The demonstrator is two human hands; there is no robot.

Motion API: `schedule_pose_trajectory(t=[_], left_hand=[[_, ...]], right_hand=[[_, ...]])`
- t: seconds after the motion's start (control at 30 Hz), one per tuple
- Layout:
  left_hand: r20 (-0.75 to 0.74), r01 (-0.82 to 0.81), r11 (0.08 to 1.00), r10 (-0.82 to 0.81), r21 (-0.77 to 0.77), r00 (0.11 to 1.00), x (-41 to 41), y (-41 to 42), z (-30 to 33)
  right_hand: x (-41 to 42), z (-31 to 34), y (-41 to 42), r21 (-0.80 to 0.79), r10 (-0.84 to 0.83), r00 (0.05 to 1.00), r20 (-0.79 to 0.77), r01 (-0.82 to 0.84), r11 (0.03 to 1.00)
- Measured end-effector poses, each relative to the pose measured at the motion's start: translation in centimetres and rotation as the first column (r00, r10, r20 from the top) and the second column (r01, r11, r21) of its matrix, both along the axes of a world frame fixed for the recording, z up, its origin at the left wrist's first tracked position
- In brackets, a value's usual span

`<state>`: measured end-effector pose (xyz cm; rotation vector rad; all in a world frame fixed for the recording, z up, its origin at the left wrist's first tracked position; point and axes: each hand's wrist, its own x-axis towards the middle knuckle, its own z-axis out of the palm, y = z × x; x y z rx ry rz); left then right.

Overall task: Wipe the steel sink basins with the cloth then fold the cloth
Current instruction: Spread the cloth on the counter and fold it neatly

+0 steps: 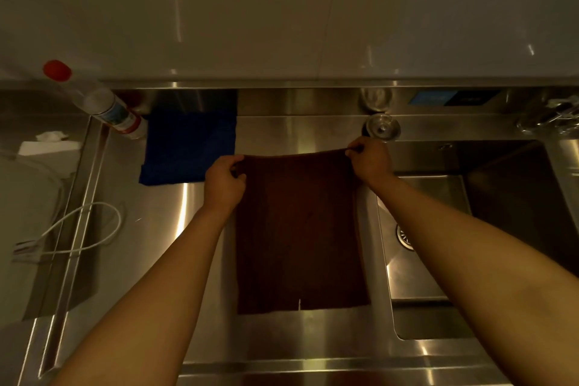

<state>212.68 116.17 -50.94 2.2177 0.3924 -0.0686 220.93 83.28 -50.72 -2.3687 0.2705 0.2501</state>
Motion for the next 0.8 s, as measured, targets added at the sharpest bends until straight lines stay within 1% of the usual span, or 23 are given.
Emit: schedule_pose_trajectory(t=[0.07, 0.1, 0.17, 0.23, 0.3, 0.37, 0.5, 0.6, 0.7, 0.8], left_hand=[[0.000, 0.108, 0.991, -0.109, 0.078, 0.994, -0.4, 0.1, -0.3], [0.002, 0.141, 0.983, -0.142, 0.116, 0.990, -0.6, 0.2, -0.5], [0.025, 0.174, 0.965, -0.182, 0.197, 0.983, -1.2, 0.1, -0.4], [0.060, 0.168, 0.959, -0.187, 0.230, 0.981, -2.3, -0.2, 0.2], [0.080, 0.138, 0.971, -0.156, 0.193, 0.985, -4.5, -0.8, 1.1], [0.062, 0.079, 0.989, -0.088, 0.128, 0.994, -7.7, -1.5, 2.0], [-0.071, -0.014, 0.999, 0.017, 0.042, 0.997, -15.8, -2.0, 1.9], [-0.154, -0.058, 0.998, 0.059, 0.010, 0.986, -21.3, -2.2, 1.4], [-0.209, -0.087, 0.996, 0.081, -0.023, 0.975, -24.7, -2.7, 1.5], [-0.229, -0.098, 0.994, 0.085, -0.045, 0.970, -26.0, -3.3, 1.6]], right_hand=[[-0.1, -0.4, -0.2, -0.048, 0.006, 1.000, 0.028, -0.005, 0.999], [-0.3, -0.3, -0.4, -0.042, -0.006, 0.999, 0.036, 0.007, 0.999], [-0.5, -0.4, -0.9, -0.025, -0.047, 0.998, 0.050, 0.048, 0.999], [-1.1, -0.3, -1.3, -0.028, -0.060, 0.995, 0.073, 0.063, 0.998], [-2.8, 0.3, -1.5, -0.017, -0.064, 0.993, 0.098, 0.066, 0.998], [-6.0, 1.2, -1.4, -0.007, -0.033, 0.995, 0.089, 0.034, 0.999], [-14.5, 1.9, -1.9, 0.005, 0.018, 1.000, 0.001, -0.018, 1.000], [-20.4, 2.3, -2.3, 0.062, 0.048, 0.996, -0.073, -0.044, 0.997], [-24.7, 2.5, -2.6, 0.100, 0.075, 0.990, -0.121, -0.063, 0.993], [-27.0, 2.1, -2.5, 0.135, 0.058, 0.982, -0.180, -0.034, 0.990]])
